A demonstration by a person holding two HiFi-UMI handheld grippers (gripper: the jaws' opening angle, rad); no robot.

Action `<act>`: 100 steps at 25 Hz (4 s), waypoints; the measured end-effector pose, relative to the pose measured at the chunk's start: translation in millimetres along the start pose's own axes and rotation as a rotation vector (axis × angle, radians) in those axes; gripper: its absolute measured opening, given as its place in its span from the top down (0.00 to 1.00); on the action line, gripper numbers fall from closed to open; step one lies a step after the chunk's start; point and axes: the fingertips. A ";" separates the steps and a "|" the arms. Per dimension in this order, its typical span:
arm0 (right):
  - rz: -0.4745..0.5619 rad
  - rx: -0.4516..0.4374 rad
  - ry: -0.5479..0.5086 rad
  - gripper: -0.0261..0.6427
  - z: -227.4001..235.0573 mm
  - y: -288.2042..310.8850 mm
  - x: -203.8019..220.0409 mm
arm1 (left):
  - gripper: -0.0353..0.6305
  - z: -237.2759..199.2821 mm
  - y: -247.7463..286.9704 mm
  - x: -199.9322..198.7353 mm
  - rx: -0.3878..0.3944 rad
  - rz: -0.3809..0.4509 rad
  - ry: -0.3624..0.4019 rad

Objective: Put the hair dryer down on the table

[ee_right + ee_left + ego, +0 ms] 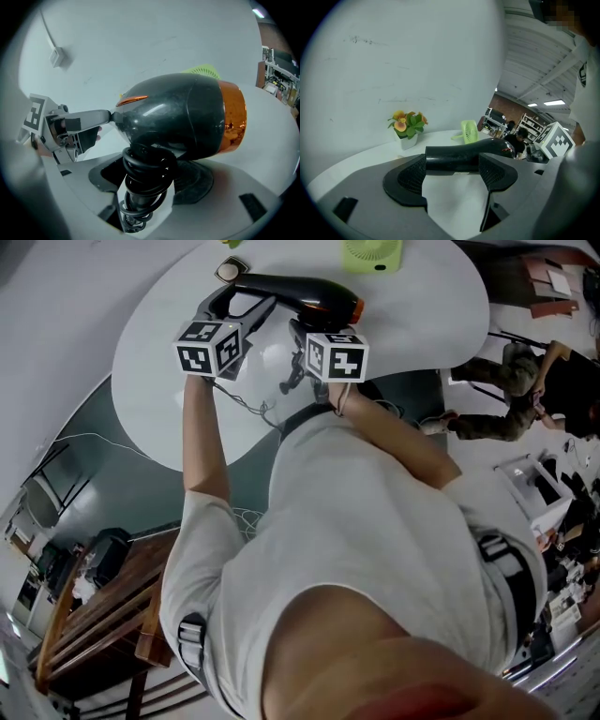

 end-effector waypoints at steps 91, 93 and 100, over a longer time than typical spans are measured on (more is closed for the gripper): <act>-0.021 -0.044 0.335 0.55 56.7 30.6 -8.7 | 0.50 -13.1 72.2 38.4 -0.066 -0.196 -0.151; -0.011 -0.041 0.329 0.56 57.1 26.1 -7.7 | 0.52 -8.7 68.1 43.6 -0.064 -0.190 -0.167; 0.020 -0.014 0.275 0.65 59.2 7.5 1.1 | 0.53 8.3 54.2 61.1 -0.060 -0.177 -0.189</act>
Point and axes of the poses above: the fingertips, and each gripper's own axes: y forward along the fingers, z to its right, x out of its underside, and after that the axes turned 14 degrees about -z, right-handed
